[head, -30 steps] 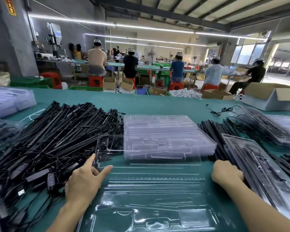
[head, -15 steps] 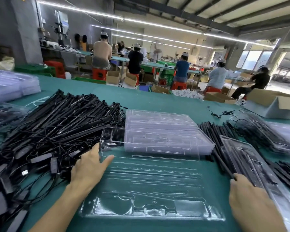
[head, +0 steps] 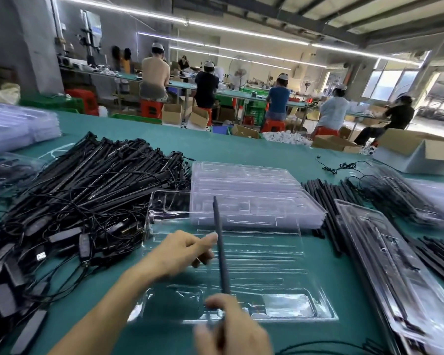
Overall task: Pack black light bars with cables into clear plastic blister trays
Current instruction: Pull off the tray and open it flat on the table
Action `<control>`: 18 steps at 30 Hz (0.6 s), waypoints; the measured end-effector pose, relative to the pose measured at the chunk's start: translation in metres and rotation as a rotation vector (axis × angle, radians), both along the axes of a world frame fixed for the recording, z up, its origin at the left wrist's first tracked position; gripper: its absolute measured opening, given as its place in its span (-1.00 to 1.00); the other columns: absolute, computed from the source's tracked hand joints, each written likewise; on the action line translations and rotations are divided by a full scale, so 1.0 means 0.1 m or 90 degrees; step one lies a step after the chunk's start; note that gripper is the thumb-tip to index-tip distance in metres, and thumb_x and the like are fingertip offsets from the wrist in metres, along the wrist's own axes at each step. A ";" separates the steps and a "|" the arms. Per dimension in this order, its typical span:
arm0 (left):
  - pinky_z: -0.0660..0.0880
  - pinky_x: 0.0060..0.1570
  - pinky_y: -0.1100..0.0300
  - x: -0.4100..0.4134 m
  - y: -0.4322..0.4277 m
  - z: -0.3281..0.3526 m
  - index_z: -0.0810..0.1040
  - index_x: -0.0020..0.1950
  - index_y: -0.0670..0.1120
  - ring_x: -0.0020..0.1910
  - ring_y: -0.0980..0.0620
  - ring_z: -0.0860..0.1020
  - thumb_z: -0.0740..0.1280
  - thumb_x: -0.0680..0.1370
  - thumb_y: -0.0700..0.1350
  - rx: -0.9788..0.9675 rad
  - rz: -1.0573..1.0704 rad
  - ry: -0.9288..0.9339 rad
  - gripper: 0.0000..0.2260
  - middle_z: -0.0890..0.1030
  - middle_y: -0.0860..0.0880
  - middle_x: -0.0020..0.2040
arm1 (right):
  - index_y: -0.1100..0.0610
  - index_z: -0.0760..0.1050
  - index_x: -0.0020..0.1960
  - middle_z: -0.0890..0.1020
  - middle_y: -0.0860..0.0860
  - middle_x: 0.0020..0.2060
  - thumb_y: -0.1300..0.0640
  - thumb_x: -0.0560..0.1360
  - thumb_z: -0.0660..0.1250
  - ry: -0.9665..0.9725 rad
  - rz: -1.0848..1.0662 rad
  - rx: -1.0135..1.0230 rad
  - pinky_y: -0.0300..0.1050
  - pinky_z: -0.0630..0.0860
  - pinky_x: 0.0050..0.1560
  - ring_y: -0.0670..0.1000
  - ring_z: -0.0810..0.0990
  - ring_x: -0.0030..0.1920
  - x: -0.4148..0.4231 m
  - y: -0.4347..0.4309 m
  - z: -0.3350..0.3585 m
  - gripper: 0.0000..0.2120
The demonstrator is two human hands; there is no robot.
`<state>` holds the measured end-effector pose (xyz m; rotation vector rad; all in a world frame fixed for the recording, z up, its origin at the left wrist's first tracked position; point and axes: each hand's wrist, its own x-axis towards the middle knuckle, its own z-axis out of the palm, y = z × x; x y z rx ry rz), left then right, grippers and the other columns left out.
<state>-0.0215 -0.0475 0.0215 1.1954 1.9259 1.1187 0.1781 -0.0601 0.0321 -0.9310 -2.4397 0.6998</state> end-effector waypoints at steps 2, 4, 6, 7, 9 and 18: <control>0.47 -0.30 0.26 0.09 0.04 0.01 0.66 -0.02 -0.16 -0.29 0.10 0.63 0.23 0.41 0.47 -0.010 -0.030 -0.128 -0.31 0.72 -0.02 -0.19 | -0.24 0.31 0.35 0.51 -0.19 0.11 -0.14 0.46 0.39 -0.118 0.091 -0.148 -0.29 0.37 0.17 -0.18 0.49 0.10 -0.24 -0.09 -0.01 -0.50; 0.48 -0.40 0.23 0.10 0.04 0.00 0.60 0.02 -0.20 -0.38 0.01 0.62 0.31 0.47 0.23 0.003 -0.047 -0.215 -0.51 0.68 -0.09 -0.29 | -0.25 0.08 0.49 0.36 -0.14 0.37 -0.15 0.48 0.36 -0.135 0.186 -0.174 -0.17 0.30 0.32 -0.13 0.37 0.35 -0.41 -0.05 -0.04 -0.31; 0.43 -0.49 0.25 0.05 0.02 0.02 0.58 0.02 -0.21 -0.50 0.02 0.54 0.33 0.55 0.05 0.025 -0.051 -0.249 -0.69 0.56 -0.04 -0.41 | -0.31 0.06 0.46 0.51 -0.09 0.25 -0.19 0.44 0.31 -0.119 0.271 -0.215 -0.18 0.37 0.30 -0.10 0.48 0.27 -0.45 0.06 -0.06 -0.32; 0.38 -0.53 0.28 0.00 0.00 0.01 0.59 0.02 -0.20 -0.54 0.06 0.47 0.33 0.56 -0.01 0.042 -0.049 -0.226 -0.75 0.49 0.01 -0.46 | -0.33 0.13 0.41 0.60 -0.14 0.05 -0.21 0.42 0.31 -0.072 0.299 -0.230 -0.22 0.44 0.21 -0.14 0.57 0.11 -0.42 0.15 -0.07 -0.38; 0.28 -0.55 0.31 -0.10 -0.04 0.02 0.65 0.00 -0.09 -0.56 0.13 0.35 0.35 0.58 -0.06 0.071 -0.050 -0.134 -0.87 0.39 0.08 -0.49 | -0.23 0.39 0.31 0.57 -0.22 -0.29 -0.13 0.43 0.33 0.059 0.274 -0.179 -0.30 0.48 -0.02 -0.26 0.55 -0.21 -0.31 0.41 -0.11 -0.55; 0.52 -0.03 0.21 -0.09 0.00 -0.13 0.60 0.10 0.35 -0.12 0.31 0.59 0.39 0.52 0.18 -0.041 -0.136 0.195 -0.83 0.65 0.35 -0.12 | -0.17 0.57 0.22 0.50 -0.11 0.26 0.01 0.46 0.47 -0.047 0.034 0.334 0.00 0.16 0.23 0.01 0.36 0.30 0.18 1.65 -0.18 -0.65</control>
